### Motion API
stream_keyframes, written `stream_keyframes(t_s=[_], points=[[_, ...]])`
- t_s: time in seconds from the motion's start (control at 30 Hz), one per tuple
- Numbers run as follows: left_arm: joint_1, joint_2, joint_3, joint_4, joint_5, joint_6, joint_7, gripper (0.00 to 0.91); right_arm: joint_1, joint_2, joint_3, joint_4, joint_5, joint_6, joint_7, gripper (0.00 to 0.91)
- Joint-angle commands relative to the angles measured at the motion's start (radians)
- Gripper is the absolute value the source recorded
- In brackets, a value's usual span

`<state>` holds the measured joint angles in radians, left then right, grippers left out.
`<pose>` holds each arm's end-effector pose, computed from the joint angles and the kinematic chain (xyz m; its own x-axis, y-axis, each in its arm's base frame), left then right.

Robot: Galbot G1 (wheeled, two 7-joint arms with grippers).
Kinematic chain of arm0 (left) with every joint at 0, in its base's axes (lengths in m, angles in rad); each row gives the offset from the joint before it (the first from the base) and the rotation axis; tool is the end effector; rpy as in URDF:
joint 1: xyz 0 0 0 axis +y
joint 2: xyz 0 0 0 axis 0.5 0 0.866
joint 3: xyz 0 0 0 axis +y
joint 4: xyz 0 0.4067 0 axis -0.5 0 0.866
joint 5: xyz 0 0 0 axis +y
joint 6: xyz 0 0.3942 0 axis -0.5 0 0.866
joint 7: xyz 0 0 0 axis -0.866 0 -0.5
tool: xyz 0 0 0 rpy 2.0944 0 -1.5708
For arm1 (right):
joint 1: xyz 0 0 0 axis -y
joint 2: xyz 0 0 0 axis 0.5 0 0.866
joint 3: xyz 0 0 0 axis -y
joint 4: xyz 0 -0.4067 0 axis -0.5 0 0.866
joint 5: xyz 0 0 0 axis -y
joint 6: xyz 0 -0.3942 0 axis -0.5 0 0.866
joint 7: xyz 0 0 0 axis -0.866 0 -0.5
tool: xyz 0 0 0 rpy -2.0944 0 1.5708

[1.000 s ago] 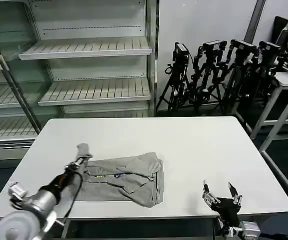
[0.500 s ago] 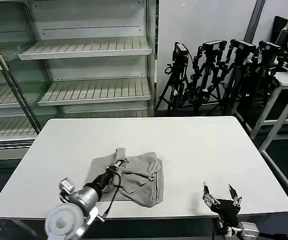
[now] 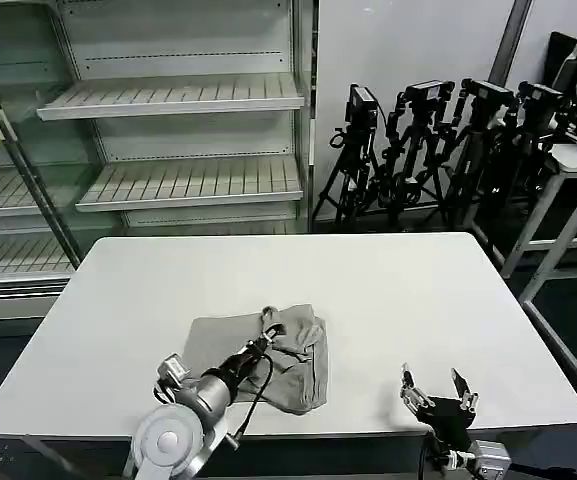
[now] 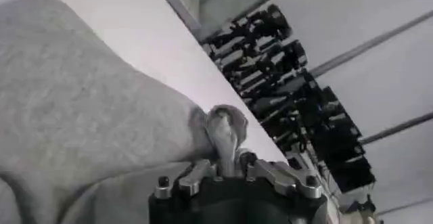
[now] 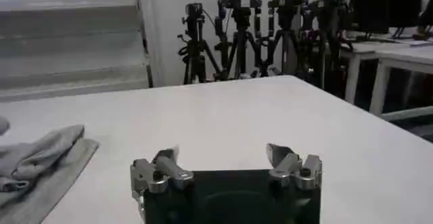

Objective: Fold and organize the clothes.

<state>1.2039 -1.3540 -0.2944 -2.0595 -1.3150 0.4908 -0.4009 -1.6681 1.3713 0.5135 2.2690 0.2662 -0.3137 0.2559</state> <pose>0.2984 -0.0295 -0.2835 -0.8125 0.5047 0.2918 0.0556 0.5654 -0.8230 0.1578 -0.0274 -0.2984 -0.9605 0.0898 0.2634 0.1050 0.9935 0.0442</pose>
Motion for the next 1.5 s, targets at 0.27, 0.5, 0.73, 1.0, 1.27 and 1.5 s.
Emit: stream_keyframes(t_s=[0.27,0.5,0.73,1.0,1.27,1.5], points=[[0.123,0.121,-0.132,-0.3,0.094,0.055,0.003,0.907,0.017,0.003,-0.031,-0.01,-0.004,-0.001,-0.001,0.907],[0.259,0.285,-0.392,-0.228,0.111,0.087,0.048,0.907,0.032,0.006,-0.063,-0.012,-0.013,-0.004,-0.003,0.907],[0.288,0.332,-0.422,-0.112,0.044,0.089,0.056,0.907,0.037,-0.006,-0.063,-0.022,-0.014,-0.005,-0.004,0.907],[0.253,0.323,-0.398,-0.008,-0.069,0.091,0.075,0.907,0.026,-0.009,-0.05,-0.021,-0.014,-0.006,-0.005,0.907],[0.198,0.29,-0.33,0.029,-0.099,0.092,0.118,0.907,0.016,-0.013,-0.038,-0.018,-0.014,-0.005,-0.005,0.907],[0.141,0.292,-0.291,0.092,-0.085,0.091,0.146,0.907,0.01,-0.015,-0.03,-0.014,-0.013,-0.006,-0.005,0.907]])
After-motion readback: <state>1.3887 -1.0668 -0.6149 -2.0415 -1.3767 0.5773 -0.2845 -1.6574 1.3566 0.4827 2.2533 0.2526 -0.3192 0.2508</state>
